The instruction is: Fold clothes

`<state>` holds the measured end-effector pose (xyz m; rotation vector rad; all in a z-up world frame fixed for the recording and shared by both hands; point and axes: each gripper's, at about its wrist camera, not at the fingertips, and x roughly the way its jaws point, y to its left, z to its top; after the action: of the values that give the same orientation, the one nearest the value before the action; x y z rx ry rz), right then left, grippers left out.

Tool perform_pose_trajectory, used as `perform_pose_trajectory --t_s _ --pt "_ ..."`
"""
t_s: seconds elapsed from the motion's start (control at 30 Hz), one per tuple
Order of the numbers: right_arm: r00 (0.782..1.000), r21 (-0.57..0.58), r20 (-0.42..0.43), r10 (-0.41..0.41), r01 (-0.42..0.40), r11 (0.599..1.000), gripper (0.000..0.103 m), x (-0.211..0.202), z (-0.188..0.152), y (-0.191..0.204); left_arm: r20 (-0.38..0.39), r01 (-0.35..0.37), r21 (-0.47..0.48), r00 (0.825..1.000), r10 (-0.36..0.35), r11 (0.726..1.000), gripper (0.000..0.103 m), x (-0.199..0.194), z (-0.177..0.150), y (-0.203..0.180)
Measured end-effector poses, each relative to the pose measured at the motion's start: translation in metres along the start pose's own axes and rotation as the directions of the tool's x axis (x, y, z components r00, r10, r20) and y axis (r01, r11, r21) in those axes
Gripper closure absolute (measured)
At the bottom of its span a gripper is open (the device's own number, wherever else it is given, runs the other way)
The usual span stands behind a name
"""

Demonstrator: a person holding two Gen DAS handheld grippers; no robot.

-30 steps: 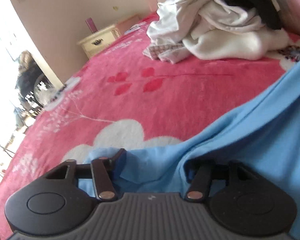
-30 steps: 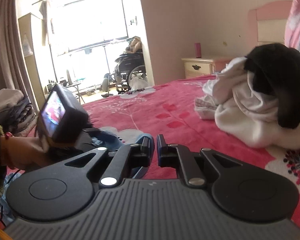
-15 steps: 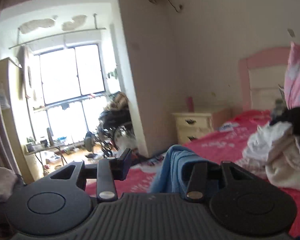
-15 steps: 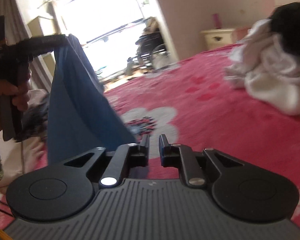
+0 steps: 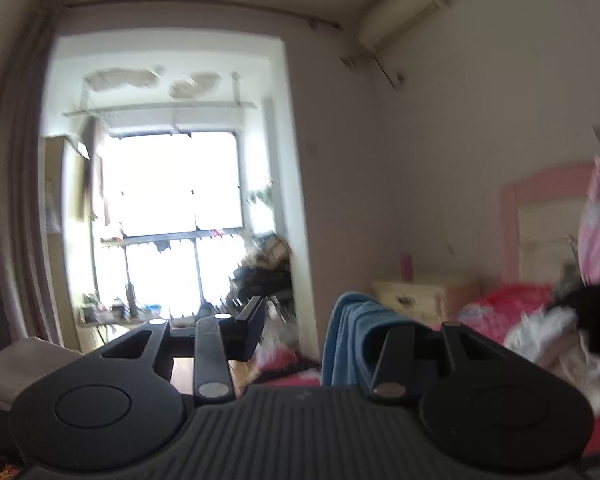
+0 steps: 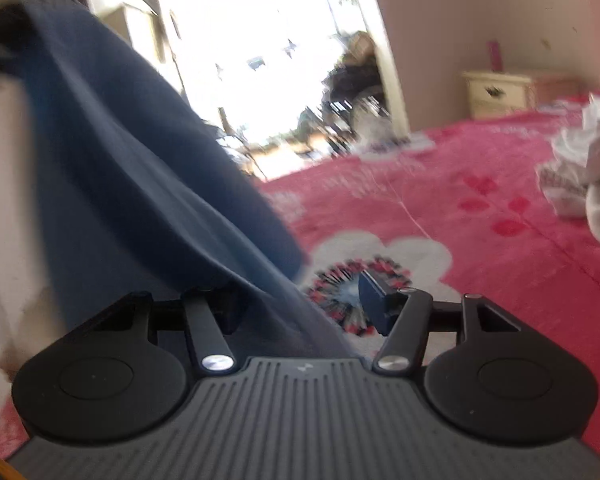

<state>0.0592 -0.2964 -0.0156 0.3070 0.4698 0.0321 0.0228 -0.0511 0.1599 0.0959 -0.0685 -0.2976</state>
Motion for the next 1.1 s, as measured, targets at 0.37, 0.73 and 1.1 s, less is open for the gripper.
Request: perform_pose_trajectory --t_s 0.37,0.73,1.1 --pt "0.919 -0.124 0.231 -0.318 0.352 0.928 0.064 -0.06 0.029 0.038 -0.034 -0.215 -0.122 0.977 0.213 0.969 0.057 -0.05 0.018 0.073" --pt "0.742 -0.293 0.632 -0.224 0.496 0.817 0.064 -0.227 0.14 0.101 0.253 -0.284 -0.142 0.916 0.312 0.948 0.051 -0.148 0.16 0.067" --pt "0.604 -0.359 0.789 -0.111 0.6 0.715 0.057 -0.36 0.196 0.128 0.401 -0.284 -0.119 0.863 0.308 0.951 0.05 -0.229 0.213 0.021"
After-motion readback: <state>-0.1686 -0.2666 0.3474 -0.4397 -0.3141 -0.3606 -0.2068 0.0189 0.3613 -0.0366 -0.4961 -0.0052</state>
